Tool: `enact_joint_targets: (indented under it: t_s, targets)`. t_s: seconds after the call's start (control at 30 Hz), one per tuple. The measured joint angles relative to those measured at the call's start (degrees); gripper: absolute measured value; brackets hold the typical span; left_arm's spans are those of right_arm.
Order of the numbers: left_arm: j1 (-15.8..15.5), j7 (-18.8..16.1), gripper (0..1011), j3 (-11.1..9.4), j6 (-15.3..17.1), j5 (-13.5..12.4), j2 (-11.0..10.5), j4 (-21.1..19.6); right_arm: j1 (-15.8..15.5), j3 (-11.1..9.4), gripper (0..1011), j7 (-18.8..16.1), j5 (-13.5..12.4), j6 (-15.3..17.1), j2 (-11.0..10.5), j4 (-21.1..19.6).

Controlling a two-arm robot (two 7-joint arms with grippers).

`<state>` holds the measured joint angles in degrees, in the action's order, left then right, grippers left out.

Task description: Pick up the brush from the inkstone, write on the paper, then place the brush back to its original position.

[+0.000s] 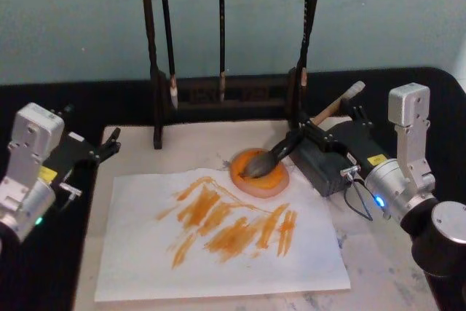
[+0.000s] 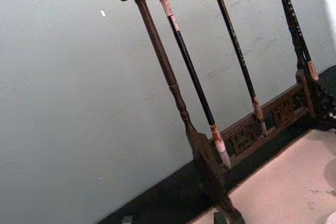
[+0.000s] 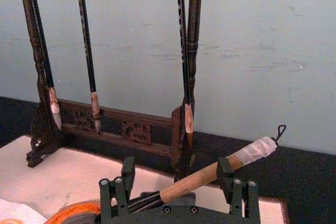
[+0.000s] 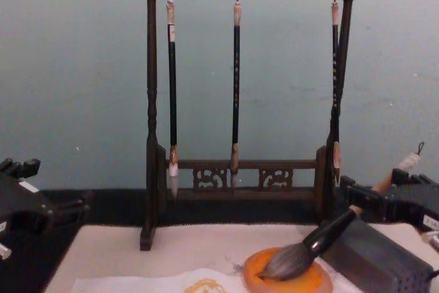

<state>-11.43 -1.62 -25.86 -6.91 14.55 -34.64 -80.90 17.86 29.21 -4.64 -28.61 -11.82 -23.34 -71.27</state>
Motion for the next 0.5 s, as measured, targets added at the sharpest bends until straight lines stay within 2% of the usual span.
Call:
enact_joint_targets:
  t_s: [0.5]
  targets:
    - [0.0,0.0,1001,0.0,0.0,0.0,0.0,0.0,0.0,0.0,1000,-0.01,0.0,0.0,0.0,0.0]
